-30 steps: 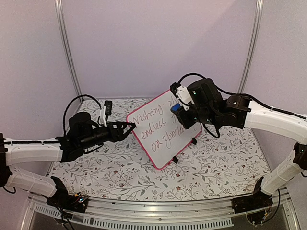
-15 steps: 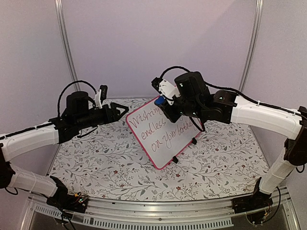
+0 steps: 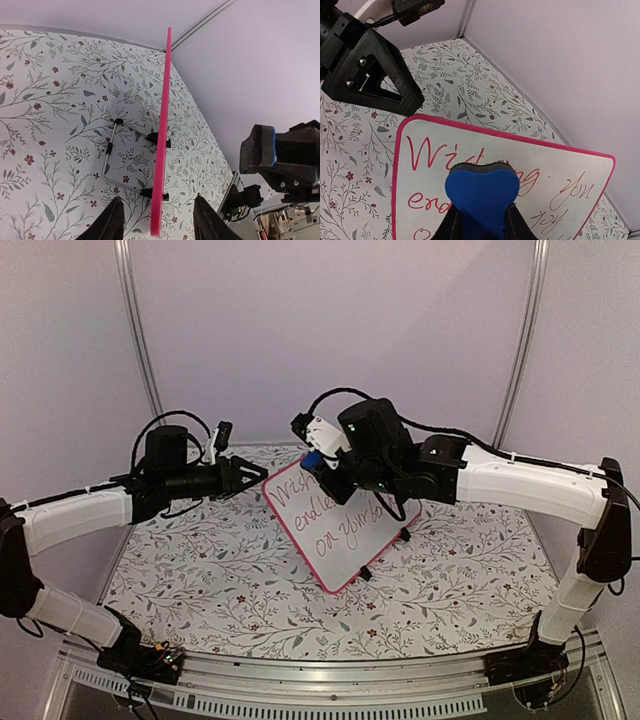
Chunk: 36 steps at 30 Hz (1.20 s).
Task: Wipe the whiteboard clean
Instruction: Hold the whiteboard at the center of the board.
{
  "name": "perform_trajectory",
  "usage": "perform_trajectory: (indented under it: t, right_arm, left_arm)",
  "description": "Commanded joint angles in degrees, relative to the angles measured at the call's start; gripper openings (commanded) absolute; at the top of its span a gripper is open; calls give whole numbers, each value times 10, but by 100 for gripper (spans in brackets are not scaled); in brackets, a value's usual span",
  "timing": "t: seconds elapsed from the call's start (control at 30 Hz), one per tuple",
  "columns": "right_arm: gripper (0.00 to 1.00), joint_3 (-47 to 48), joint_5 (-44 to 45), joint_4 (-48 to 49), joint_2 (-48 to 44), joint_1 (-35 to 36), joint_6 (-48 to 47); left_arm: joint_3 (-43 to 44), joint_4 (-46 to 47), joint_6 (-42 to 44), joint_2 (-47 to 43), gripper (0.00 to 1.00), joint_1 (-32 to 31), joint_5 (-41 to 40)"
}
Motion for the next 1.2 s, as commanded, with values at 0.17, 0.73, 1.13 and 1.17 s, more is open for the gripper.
perform_trajectory:
  t: [0.17, 0.73, 1.13, 1.17]
  right_arm:
    - [14, 67, -3, -2, 53, 6, -7]
    - [15, 59, 7, -2, 47, 6, -5]
    - [15, 51, -7, 6, 56, 7, 22]
    - [15, 52, -8, 6, 56, 7, 23]
  left_arm:
    - [-16, 69, -37, 26, 45, 56, 79]
    - [12, 102, -54, 85, 47, 55, 111]
    - [1, 100, -41, 78, 43, 34, 112]
    - [1, 98, -40, 77, 42, 32, 110]
